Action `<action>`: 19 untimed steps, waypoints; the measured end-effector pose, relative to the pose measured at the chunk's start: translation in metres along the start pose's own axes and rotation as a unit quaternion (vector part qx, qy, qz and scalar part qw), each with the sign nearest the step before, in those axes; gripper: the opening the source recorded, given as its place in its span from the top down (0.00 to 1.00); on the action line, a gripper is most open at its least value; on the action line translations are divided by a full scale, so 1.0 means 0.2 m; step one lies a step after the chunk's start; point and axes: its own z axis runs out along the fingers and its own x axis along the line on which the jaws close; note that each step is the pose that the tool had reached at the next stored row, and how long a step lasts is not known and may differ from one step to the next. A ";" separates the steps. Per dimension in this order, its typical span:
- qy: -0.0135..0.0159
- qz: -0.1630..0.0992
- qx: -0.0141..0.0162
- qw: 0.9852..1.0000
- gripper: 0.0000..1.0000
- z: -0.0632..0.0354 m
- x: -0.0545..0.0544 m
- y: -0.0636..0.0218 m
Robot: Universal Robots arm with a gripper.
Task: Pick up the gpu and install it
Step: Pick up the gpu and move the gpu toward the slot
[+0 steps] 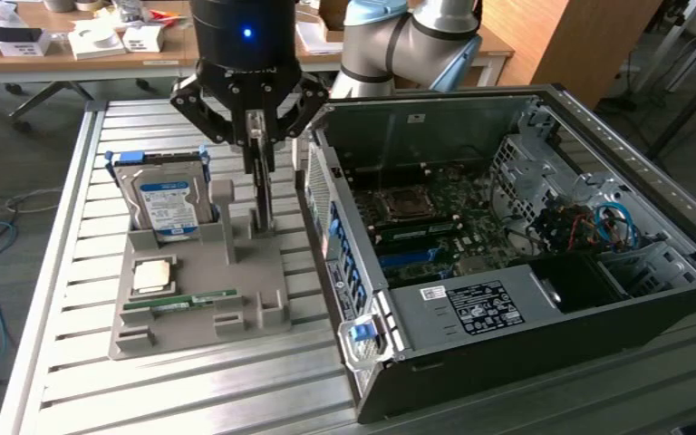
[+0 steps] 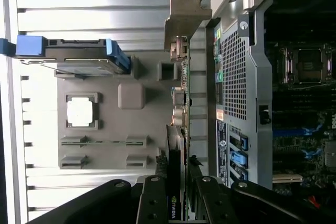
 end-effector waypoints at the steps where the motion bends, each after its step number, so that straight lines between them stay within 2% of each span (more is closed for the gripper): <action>1: 0.000 0.000 0.000 1.000 0.74 -0.011 0.00 0.000; 9: 0.000 0.000 0.000 1.000 0.74 -0.094 0.00 0.004; 19: 0.000 0.000 0.000 1.000 0.74 -0.169 0.00 0.008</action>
